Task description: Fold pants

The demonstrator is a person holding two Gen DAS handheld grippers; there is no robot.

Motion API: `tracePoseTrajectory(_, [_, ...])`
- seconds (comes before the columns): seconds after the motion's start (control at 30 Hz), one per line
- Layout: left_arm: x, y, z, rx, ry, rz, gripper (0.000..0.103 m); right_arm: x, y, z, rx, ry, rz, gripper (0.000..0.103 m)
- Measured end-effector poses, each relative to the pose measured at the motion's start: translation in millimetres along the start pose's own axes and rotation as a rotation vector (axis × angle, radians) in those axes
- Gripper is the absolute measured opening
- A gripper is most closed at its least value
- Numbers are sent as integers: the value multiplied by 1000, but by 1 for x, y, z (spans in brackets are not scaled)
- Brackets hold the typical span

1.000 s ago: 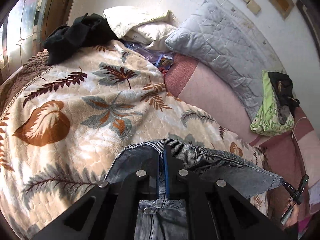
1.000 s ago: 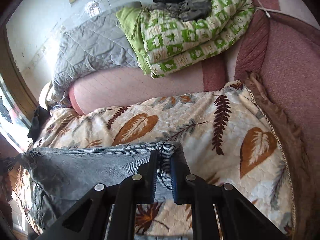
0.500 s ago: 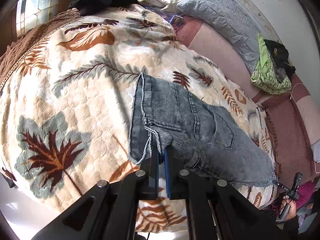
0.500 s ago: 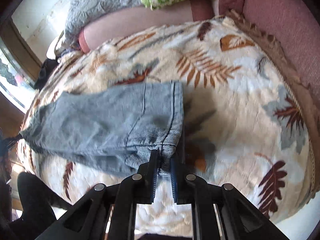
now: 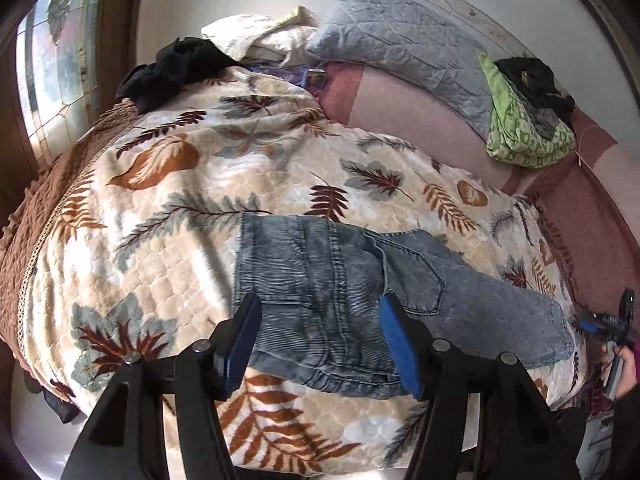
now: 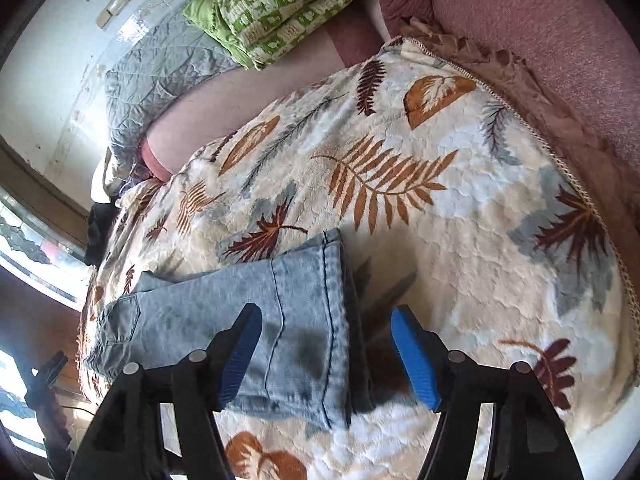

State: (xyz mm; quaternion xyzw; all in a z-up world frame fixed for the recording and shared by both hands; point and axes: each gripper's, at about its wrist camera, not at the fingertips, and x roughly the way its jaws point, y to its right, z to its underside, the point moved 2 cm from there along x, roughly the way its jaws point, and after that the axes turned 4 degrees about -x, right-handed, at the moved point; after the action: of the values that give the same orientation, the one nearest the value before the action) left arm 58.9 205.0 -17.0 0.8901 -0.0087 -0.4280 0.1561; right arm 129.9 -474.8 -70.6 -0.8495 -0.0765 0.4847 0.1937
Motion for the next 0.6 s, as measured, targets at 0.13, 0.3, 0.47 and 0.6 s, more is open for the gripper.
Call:
tracePoseTrajectory(0.13, [39, 25, 13, 28, -57, -7, 62, 52, 2, -26, 39, -106, -4, 71])
tracePoseTrajectory(0.3, [86, 20, 39, 23, -160, -69, 62, 79, -16, -35, -72, -178, 44, 15])
tracePoseTrajectory(0.47, [95, 16, 53, 59, -168, -71, 62, 51, -48, -53, -256, -48, 159, 15])
tracePoseTrajectory(0.6, [96, 14, 54, 64, -172, -67, 62, 28, -66, -53, -331, 80, 210, 18])
